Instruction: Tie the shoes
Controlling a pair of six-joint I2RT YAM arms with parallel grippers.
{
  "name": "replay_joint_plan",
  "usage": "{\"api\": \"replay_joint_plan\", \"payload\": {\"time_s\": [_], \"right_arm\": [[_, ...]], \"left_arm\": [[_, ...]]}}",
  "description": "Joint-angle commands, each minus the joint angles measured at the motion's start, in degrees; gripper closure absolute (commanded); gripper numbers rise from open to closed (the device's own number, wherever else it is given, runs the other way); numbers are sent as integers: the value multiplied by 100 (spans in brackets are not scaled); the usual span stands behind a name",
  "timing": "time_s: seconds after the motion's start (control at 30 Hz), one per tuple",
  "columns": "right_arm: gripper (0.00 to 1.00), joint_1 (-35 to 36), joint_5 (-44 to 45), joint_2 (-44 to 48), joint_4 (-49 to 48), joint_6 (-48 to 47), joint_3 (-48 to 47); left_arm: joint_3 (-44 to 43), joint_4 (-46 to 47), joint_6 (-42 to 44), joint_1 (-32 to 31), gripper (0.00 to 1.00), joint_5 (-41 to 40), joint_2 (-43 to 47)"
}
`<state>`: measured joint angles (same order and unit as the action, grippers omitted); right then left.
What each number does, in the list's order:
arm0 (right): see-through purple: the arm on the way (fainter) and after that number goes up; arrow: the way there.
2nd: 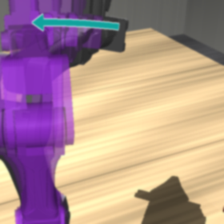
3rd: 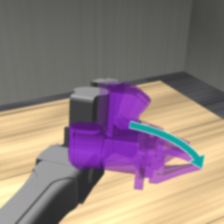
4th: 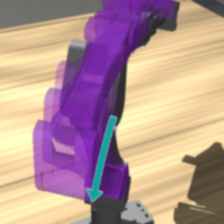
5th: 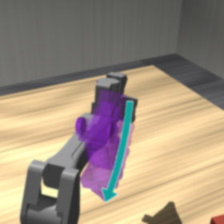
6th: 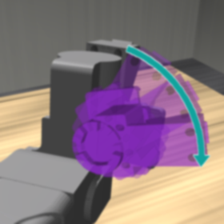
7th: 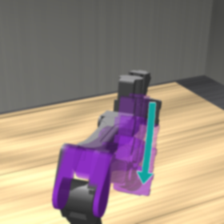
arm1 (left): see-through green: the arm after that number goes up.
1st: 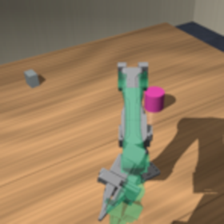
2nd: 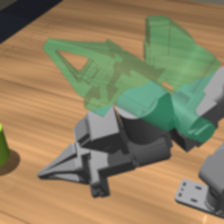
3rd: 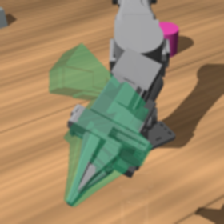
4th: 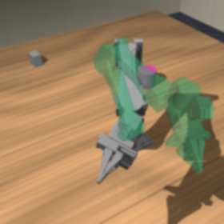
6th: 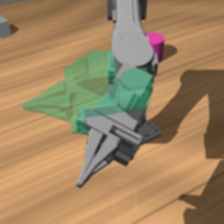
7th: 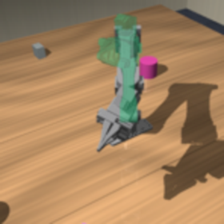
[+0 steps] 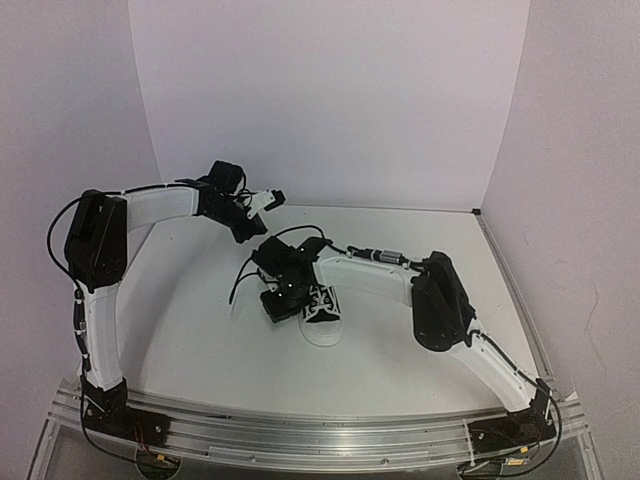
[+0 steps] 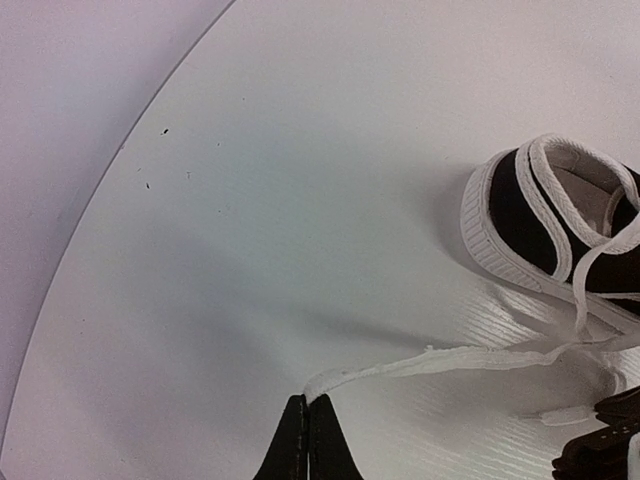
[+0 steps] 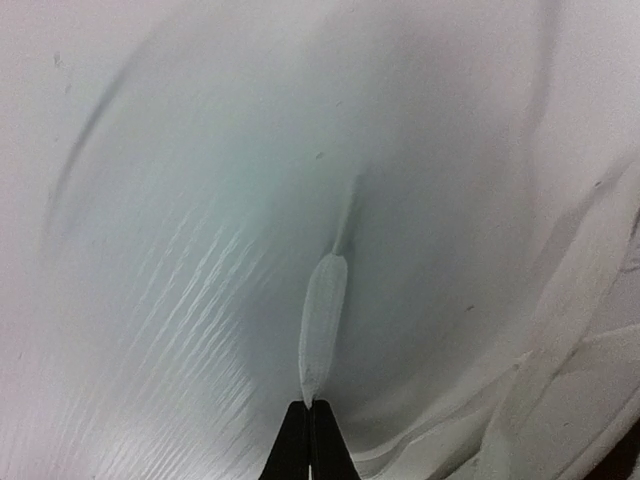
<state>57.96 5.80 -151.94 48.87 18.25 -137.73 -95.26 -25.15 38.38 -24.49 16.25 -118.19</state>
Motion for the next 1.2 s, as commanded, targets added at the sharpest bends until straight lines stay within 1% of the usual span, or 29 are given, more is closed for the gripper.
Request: {"api": "replay_joint_plan", "payload": {"time_s": [0.0,0.07,0.2,0.33,0.37,0.57,0.77,0.87,0.9,0.93,0.97,1.0,1.07,1.13,1.17], "right_arm": [[100,79,-1259,1175,-606,-359,927],[100,58,-1561,1589,-1127,-283,1413],[100,-18,-2074,2112,-1794,94,2232],[100,-176,-2520,2734,-3151,712,3472],[100,-217,-2531,2881,-3346,834,3690],[100,-340,-2482,3349,-3627,1133,4529],[100,-589,-2372,3888,-4626,1808,5585],[100,-674,-2305,3936,-4824,2024,5814],[100,-686,-2275,3919,-4832,2081,5857],[100,-704,-2228,3915,-4888,2164,5922],[100,-734,-2156,3932,-5030,2269,6030],[100,-774,-2072,3968,-5166,2374,6145],[100,-843,-1946,4051,-5379,2540,6377],[100,-874,-1881,4141,-5574,2573,6555],[100,-877,-1852,4183,-5644,2580,6613]], "left_arm": [[-59,-294,-10,-29,100,34,320],[143,-443,51,-34,100,117,422],[681,-614,78,-44,100,187,717],[1178,-766,36,-100,100,244,990],[1289,-785,4,-111,100,267,1064],[1738,-896,-50,-225,100,298,1273],[2059,-850,-113,-385,100,361,1321],[2141,-947,77,-457,99,485,1326],[2124,-1000,119,-478,95,542,1316],[2089,-1052,125,-491,84,608,1309],[2024,-1082,94,-495,71,695,1308],[1931,-1090,24,-495,61,763,1307],[1655,-1041,-245,-495,50,879,1291],[1322,-1028,-626,-495,41,1084,1232],[1114,-1033,-808,-495,39,1187,1163]]}}
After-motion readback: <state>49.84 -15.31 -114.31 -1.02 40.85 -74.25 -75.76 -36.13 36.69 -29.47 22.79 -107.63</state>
